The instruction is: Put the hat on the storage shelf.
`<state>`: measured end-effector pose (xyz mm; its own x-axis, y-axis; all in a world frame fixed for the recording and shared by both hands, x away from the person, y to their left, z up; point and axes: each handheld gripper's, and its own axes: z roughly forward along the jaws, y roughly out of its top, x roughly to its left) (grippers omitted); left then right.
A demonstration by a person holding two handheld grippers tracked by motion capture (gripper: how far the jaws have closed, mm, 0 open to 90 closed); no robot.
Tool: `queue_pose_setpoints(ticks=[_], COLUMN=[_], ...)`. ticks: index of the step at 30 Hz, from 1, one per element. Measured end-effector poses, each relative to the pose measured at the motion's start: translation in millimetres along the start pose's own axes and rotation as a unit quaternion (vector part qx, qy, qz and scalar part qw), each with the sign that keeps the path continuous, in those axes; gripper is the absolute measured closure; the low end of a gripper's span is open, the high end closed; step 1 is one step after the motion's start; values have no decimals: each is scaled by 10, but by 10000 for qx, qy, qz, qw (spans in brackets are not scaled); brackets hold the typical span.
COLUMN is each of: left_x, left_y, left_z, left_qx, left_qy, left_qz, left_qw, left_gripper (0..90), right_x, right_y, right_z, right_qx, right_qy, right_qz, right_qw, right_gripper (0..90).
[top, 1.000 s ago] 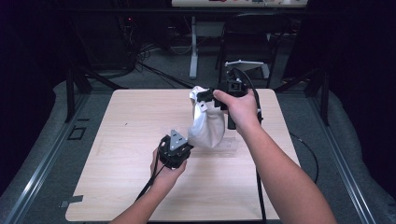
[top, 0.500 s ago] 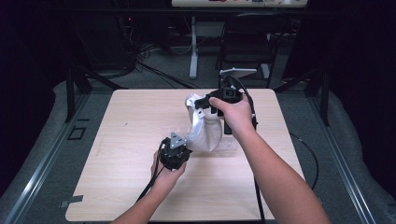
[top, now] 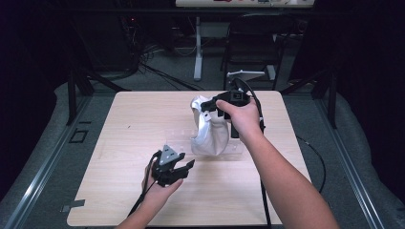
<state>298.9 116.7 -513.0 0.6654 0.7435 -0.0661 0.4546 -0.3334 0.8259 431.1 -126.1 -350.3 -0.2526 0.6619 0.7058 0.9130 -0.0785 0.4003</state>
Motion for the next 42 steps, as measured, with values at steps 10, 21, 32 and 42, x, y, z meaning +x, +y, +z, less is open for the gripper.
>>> queue_pose_setpoints(ticks=[10, 21, 32, 42], left_x=[324, 603, 646, 663], left_y=[-376, -529, -541, -555], left_z=[-380, -366, -362, -354], left_qx=[10, 107, 122, 115], left_qy=[322, 625, 697, 750], left_qz=[-391, -641, -686, -694], left_qw=[9987, 9959, 9951, 9947], left_gripper=[521, 519, 519, 515], right_x=[23, 82, 66, 105], right_y=[-13, -33, -55, -105], right_z=[29, 44, 7, -41], right_qx=[-41, -31, -45, -115], right_qy=[-82, -198, -202, -195], right_qz=[-25, -98, -134, -250], right_qw=[10000, 9998, 9997, 9994], right_gripper=[820, 817, 813, 757])
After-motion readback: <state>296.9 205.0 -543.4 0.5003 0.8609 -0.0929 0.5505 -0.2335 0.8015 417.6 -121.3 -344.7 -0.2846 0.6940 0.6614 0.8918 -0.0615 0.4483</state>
